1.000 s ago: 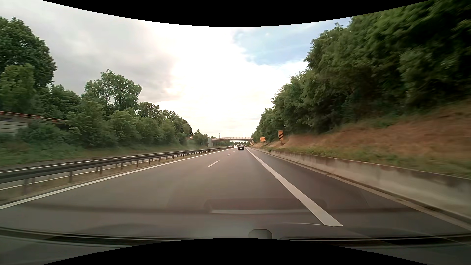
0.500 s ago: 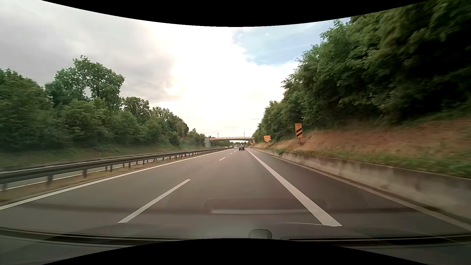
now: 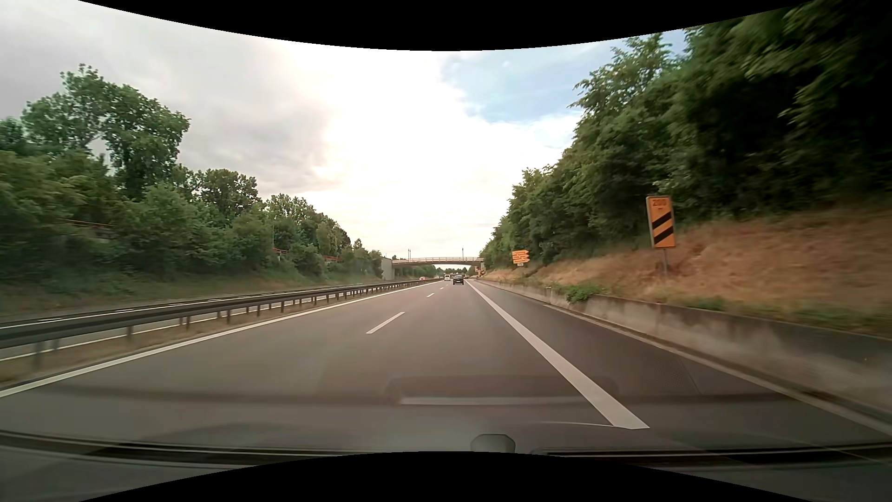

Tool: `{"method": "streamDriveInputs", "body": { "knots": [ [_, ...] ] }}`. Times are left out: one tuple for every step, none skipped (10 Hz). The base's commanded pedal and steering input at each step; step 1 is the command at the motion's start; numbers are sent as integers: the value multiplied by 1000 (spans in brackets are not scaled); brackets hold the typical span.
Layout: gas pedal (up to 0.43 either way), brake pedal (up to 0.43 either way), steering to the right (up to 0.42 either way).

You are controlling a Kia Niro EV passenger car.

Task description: Follow the waypoints while adhering to traffic rules and regulations

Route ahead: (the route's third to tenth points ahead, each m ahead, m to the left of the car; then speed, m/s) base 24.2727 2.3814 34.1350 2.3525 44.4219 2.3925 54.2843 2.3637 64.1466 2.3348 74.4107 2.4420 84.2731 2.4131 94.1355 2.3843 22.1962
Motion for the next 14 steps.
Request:
{"method": "streamDriveInputs", "body": {
  "knots": [
    [197,0,-3],
    [197,0,-3],
    [197,0,-3],
    [197,0,-3],
    [197,0,-3],
    [197,0,-3],
    [197,0,-3],
    [197,0,-3],
    [197,0,-3],
    [197,0,-2],
    [197,0,-3],
    [197,0,-3],
    [197,0,-3],
    [197,0,-3]
  ]
}}
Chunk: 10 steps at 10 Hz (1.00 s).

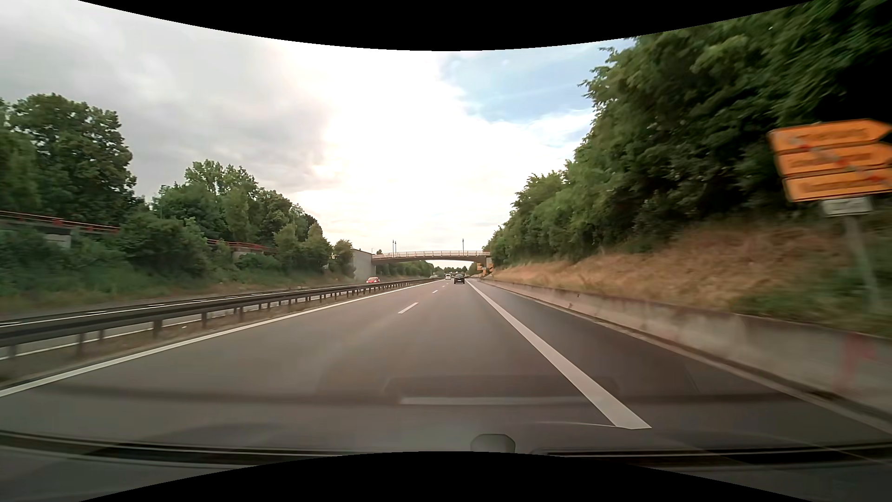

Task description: Follow the waypoints while adhering to traffic rules and regulations

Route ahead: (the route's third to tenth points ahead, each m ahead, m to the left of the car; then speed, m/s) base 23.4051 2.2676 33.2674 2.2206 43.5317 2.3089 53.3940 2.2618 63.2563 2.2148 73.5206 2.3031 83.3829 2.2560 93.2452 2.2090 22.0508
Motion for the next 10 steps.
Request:
{"method": "streamDriveInputs", "body": {
  "knots": [
    [197,0,-3],
    [197,0,-3],
    [197,0,-3],
    [189,0,-3],
    [189,0,-3],
    [189,0,-3],
    [189,0,-3],
    [169,0,-3],
    [157,0,-3],
    [157,0,-3]
  ]
}}
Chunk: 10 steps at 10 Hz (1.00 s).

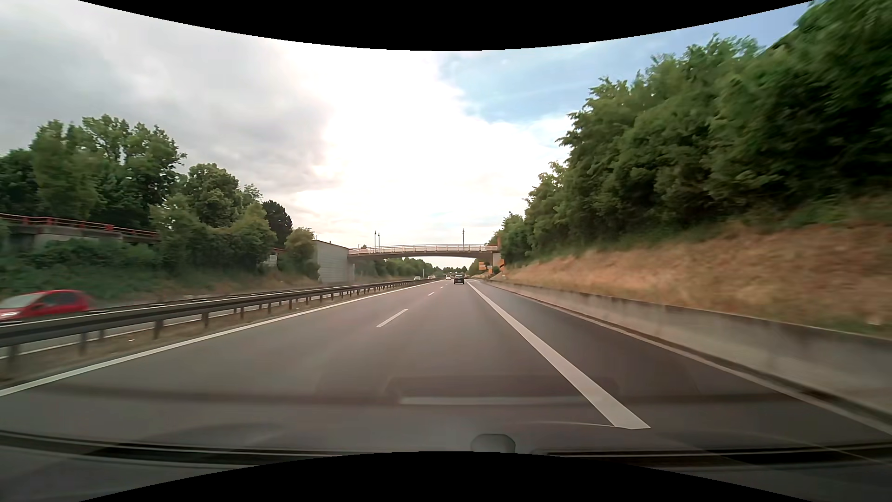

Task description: Follow the waypoints while adhering to traffic rules and regulations

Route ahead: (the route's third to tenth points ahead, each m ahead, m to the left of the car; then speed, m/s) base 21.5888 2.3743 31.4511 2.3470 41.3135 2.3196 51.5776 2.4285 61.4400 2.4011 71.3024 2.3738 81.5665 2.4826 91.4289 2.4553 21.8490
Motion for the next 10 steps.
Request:
{"method": "streamDriveInputs", "body": {
  "knots": [
    [157,0,-3],
    [157,0,-3],
    [157,0,-3],
    [157,0,-3],
    [157,0,-3],
    [157,0,-3],
    [150,0,-3],
    [138,0,-3],
    [138,0,-3],
    [138,0,-3]
  ]
}}
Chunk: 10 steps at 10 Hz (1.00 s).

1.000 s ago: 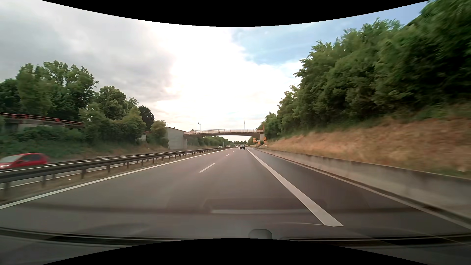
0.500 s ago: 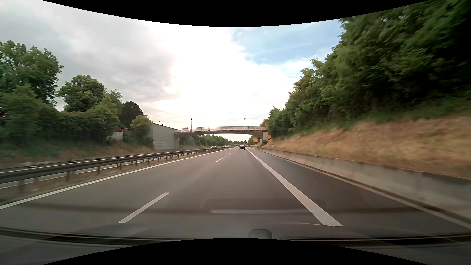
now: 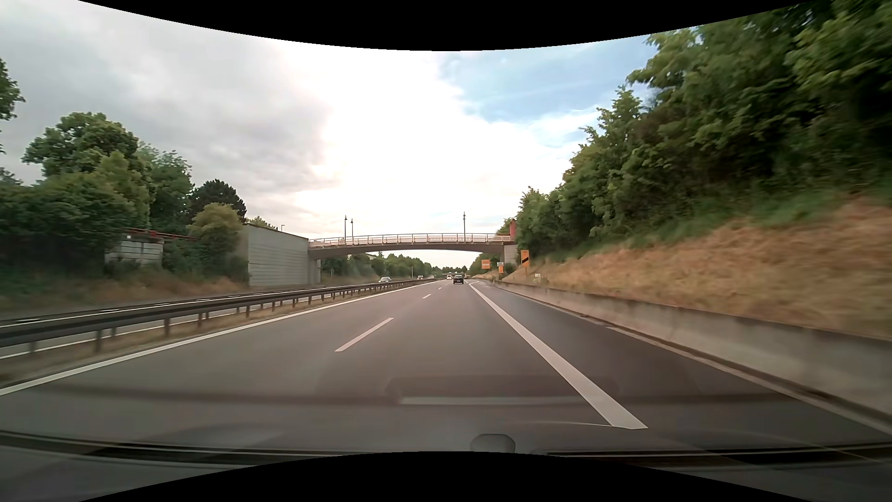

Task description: Follow the waypoints while adhering to traffic rules and regulations

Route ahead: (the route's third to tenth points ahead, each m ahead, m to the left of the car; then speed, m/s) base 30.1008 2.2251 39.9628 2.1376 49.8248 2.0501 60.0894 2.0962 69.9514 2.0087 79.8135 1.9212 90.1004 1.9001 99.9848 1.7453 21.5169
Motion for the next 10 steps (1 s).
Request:
{"method": "streamDriveInputs", "body": {
  "knots": [
    [138,0,-3],
    [138,0,-3],
    [138,0,-3],
    [110,0,-3],
    [110,0,-3],
    [110,0,-3],
    [110,0,-3],
    [110,0,-3],
    [110,0,-3],
    [110,0,-3]
  ]
}}
